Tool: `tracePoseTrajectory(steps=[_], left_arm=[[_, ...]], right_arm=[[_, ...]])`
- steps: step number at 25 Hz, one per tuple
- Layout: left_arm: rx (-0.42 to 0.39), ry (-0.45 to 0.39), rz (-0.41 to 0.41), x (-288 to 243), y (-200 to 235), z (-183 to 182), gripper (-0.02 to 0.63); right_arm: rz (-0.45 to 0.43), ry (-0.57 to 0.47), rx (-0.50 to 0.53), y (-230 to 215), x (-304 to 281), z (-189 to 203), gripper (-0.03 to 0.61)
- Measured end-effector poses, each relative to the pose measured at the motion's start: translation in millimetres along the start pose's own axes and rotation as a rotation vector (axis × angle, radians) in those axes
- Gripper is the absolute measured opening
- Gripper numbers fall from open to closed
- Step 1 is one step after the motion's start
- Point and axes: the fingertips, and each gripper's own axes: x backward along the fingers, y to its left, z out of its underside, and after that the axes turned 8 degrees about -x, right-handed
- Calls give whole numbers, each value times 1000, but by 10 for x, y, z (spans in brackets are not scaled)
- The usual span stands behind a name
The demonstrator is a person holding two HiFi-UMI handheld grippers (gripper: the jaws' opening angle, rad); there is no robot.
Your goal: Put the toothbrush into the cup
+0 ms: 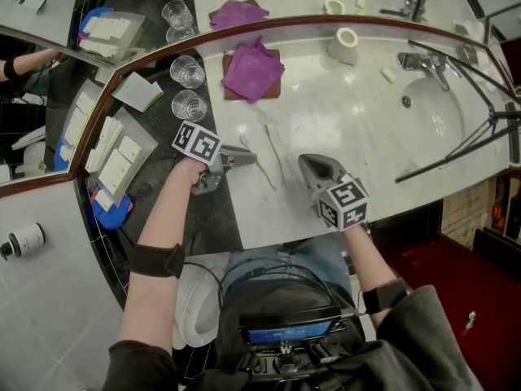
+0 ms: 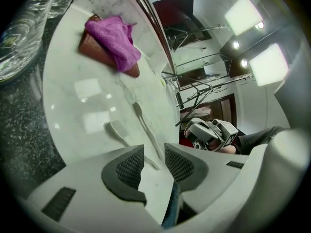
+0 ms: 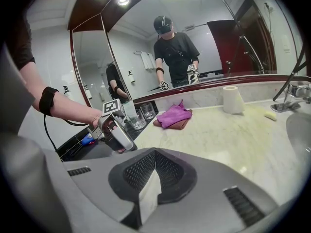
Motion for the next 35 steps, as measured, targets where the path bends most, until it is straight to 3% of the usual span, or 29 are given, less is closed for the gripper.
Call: tracePoseTrajectory(steps=[11,18,20,25,35], left_arm=[[-17,-66,-40,154,-105,-68,130],[-150,-190,-88,407,-672,-222,129],[-206,-239,-138,487,-834,-236,124],[-323,-329,-325,652,-1136,-113,13],[-373,-619,-716,1109,-1431,258,2]], right_arm=[[-16,-3,10,-4,19,-46,17],[-63,-12,38,142,145,-241,17],[-80,-11,51,185,191,-287,17],[-108,-6,98,199,297,-323,17],[-178,2,162,386,379,-413,17]])
